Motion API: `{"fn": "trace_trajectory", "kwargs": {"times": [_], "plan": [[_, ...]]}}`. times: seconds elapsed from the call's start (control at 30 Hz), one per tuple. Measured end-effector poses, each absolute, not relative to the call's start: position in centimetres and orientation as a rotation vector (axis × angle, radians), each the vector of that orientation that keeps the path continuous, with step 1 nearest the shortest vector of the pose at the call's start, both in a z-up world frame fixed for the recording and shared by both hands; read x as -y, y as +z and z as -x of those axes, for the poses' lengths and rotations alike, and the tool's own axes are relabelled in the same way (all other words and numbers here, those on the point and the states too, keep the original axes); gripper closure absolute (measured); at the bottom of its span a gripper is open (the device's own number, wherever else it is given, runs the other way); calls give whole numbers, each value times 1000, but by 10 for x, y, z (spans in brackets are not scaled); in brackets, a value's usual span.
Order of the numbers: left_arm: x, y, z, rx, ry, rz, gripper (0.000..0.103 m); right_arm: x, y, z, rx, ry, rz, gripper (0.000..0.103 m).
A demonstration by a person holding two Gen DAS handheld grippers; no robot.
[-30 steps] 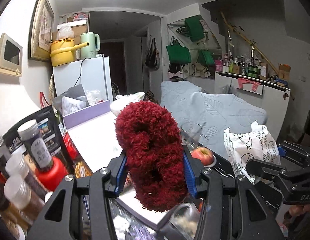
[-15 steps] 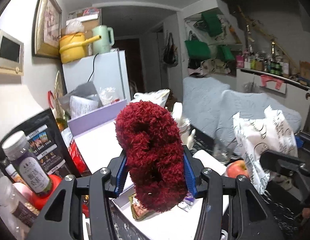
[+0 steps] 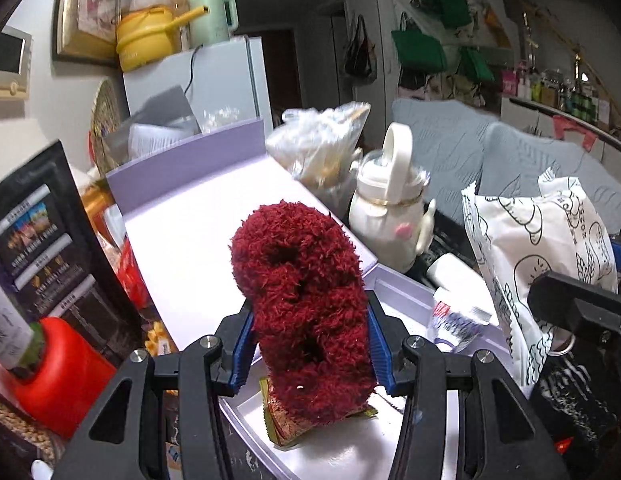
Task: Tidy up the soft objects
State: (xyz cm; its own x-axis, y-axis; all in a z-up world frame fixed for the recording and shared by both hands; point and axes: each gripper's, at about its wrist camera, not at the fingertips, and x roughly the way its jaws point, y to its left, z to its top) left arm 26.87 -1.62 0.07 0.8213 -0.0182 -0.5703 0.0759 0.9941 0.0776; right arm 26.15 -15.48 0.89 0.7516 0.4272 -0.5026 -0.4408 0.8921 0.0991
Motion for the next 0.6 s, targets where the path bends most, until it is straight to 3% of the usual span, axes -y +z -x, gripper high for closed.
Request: {"fn": "trace_trajectory", "kwargs": {"times": [0.6], "plan": [[17,-58,-316,-822,-57,-121,55,140,-36,-309,-675,432,86,44]]}}
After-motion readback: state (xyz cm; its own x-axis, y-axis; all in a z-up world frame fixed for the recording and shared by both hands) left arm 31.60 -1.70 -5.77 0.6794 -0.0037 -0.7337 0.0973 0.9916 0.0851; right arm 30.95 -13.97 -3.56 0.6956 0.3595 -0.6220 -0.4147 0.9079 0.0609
